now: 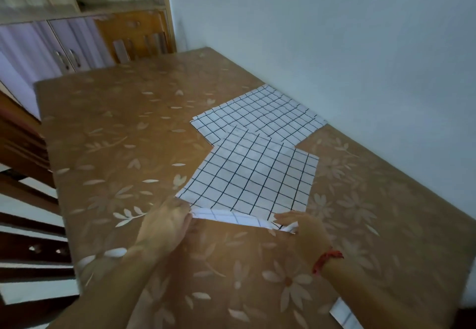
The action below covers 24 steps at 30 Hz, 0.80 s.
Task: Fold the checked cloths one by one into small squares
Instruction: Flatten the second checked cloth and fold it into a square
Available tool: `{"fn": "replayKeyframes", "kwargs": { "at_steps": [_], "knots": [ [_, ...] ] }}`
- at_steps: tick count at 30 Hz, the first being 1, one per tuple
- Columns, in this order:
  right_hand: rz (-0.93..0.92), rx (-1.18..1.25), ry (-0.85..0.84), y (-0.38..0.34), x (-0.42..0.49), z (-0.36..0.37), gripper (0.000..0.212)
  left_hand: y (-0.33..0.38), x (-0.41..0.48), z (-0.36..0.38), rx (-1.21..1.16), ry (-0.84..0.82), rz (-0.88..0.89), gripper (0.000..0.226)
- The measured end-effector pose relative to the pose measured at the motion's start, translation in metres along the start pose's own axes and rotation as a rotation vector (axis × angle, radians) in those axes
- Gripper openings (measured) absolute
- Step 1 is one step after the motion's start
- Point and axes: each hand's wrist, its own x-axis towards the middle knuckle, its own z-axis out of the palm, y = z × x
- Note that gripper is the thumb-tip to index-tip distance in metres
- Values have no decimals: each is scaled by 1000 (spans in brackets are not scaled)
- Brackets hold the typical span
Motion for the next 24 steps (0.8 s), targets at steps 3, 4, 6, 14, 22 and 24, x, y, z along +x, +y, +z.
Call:
{"fn": "replayKeyframes", "kwargs": {
  "at_steps": [3,4,6,14,22,24],
  "knots": [
    [170,12,-32,-18,-23,-7,33,3,-28,-22,-26,-19,-17,12],
    [234,39,-75,-26,-32,-11,36,6,-39,-31,-23,-22,-13,9],
    [282,-6,-120,-40,-50,-19,35,12,-62,-51,-15,-46,0,15],
    [354,35,-184,-80,-125,-47,43,34,-144,-92,-104,-190,-91,18],
    [476,21,-392,-60,-181,-51,27,36,-202,-103,-91,-503,34,36],
    [563,34,-501,31,-197,-15,50,33,-208,-104,-105,-526,18,32]
  ]
}}
